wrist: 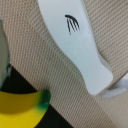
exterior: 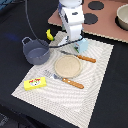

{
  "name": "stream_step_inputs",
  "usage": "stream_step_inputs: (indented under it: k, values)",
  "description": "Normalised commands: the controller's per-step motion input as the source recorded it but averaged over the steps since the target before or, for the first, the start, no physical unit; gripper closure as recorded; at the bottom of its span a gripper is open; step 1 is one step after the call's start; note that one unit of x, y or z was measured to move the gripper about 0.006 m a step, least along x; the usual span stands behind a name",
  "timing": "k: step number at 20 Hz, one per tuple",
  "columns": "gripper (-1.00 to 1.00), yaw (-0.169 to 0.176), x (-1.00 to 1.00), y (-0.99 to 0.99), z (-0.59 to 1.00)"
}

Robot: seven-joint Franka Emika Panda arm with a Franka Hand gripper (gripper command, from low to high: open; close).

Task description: Interact with the objects in diverse but meaningful ways.

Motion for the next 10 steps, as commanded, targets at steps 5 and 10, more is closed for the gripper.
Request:
stream_step_inputs:
  k: [5, 10]
  values:
    - [-1.00, 0.055, -0.30, 0.00, -0.43]
    - [1.00, 0.065, -0.24, 0.01, -0.35]
